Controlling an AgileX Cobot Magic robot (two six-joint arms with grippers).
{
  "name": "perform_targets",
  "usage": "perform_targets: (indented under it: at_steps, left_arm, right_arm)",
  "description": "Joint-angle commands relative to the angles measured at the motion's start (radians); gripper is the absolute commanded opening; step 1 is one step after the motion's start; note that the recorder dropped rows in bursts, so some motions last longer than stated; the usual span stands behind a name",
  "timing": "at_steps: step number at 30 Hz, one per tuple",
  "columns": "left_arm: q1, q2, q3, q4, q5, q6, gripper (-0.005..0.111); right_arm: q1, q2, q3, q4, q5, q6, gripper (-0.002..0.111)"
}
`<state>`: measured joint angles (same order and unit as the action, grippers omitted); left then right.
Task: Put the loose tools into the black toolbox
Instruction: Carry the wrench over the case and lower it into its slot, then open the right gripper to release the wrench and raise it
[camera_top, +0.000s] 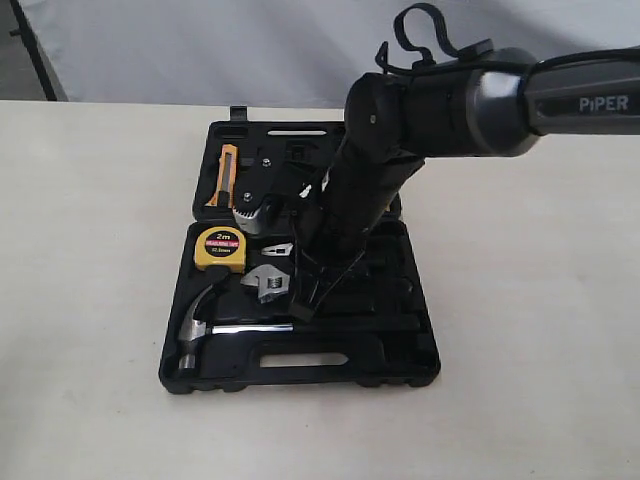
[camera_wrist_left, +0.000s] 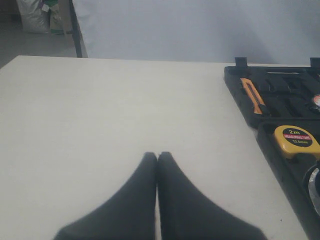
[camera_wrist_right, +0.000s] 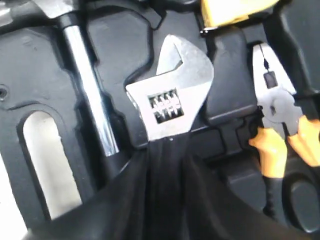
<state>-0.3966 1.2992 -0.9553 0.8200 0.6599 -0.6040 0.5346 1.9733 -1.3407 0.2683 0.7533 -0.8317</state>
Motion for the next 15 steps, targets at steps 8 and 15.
perform_targets:
  at_steps: [8, 15]
  left_arm:
    - [0.003, -0.008, 0.009, -0.014, -0.017, -0.01, 0.001]
    - [0.003, -0.008, 0.009, -0.014, -0.017, -0.01, 0.001]
  right_arm:
    - [-0.004, 0.043, 0.005, 0.033, -0.031, -0.048, -0.001]
    - [-0.004, 0.044, 0.005, 0.038, -0.092, -0.05, -0.001]
